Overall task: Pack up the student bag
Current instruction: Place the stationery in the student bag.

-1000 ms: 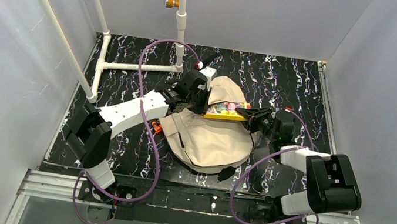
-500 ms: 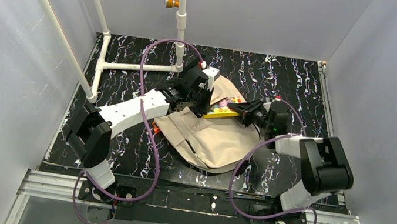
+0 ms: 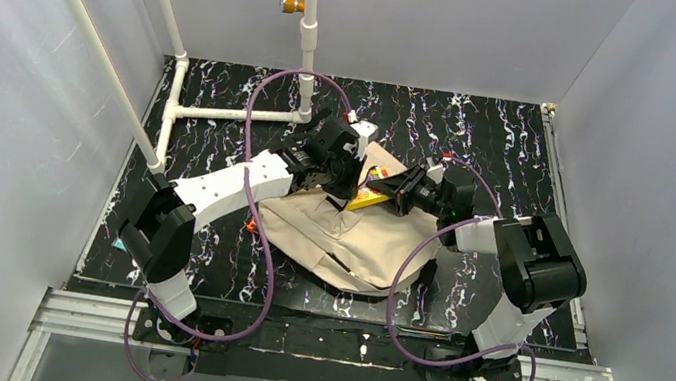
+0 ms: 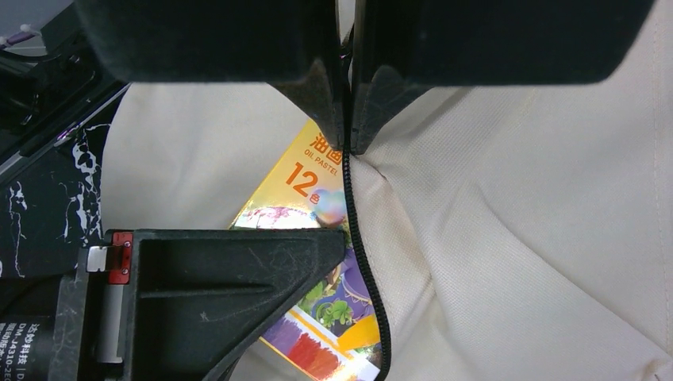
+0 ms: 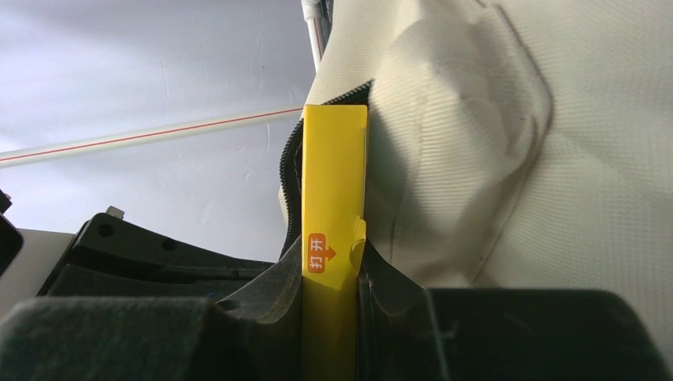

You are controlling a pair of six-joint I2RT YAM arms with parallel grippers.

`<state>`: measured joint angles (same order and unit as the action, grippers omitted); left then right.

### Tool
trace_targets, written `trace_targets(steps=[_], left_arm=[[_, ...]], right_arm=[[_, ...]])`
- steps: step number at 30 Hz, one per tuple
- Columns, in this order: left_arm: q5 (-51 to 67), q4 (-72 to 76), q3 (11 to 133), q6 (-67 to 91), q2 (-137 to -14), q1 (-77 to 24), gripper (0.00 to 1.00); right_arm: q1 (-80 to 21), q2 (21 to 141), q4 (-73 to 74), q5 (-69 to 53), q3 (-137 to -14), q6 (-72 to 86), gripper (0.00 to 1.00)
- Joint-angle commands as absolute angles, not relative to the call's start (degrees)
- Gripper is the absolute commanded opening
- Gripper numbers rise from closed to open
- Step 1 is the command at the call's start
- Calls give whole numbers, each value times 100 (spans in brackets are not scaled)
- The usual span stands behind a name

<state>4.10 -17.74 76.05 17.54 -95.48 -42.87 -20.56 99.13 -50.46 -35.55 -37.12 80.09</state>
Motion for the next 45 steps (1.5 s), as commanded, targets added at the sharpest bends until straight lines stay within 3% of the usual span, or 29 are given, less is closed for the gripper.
trace_targets(steps=[1, 5, 7, 17, 26, 33, 42, 45], left_arm=[[113, -1850, 7972, 1688, -9676, -4330, 0], [-329, -1958, 8021, 1674, -9843, -4338, 9], [-528, -1859, 8064, 1656, -9938, -4337, 20], [-1643, -1967, 8965, 1031, -10777, -4492, 53], [-1915, -2243, 9415, 547, -11198, -4500, 46], [-1173, -2507, 9598, 350, -11407, -4490, 36], [-175, -3210, 9849, 456, -11545, -4387, 40], [-97, -3560, 10095, 331, -11801, -4361, 36]], right_arm=[[-2235, 9901, -4657, -4484, -3860, 7649, 11], [-2241, 9971, -4568, -4445, -3898, 7446, 12], [-2237, 9997, -4600, -4438, -3885, 7442, 12], [-2239, 10048, -4542, -4593, -3936, 7362, 12], [-2241, 9945, -4017, -4547, -4021, 6933, 16], [-2225, 9894, -3762, -4578, -4138, 6756, 16], [-2207, 9909, -3586, -4606, -4289, 6611, 17], [-2181, 9887, -3548, -4614, -4263, 6575, 17]])
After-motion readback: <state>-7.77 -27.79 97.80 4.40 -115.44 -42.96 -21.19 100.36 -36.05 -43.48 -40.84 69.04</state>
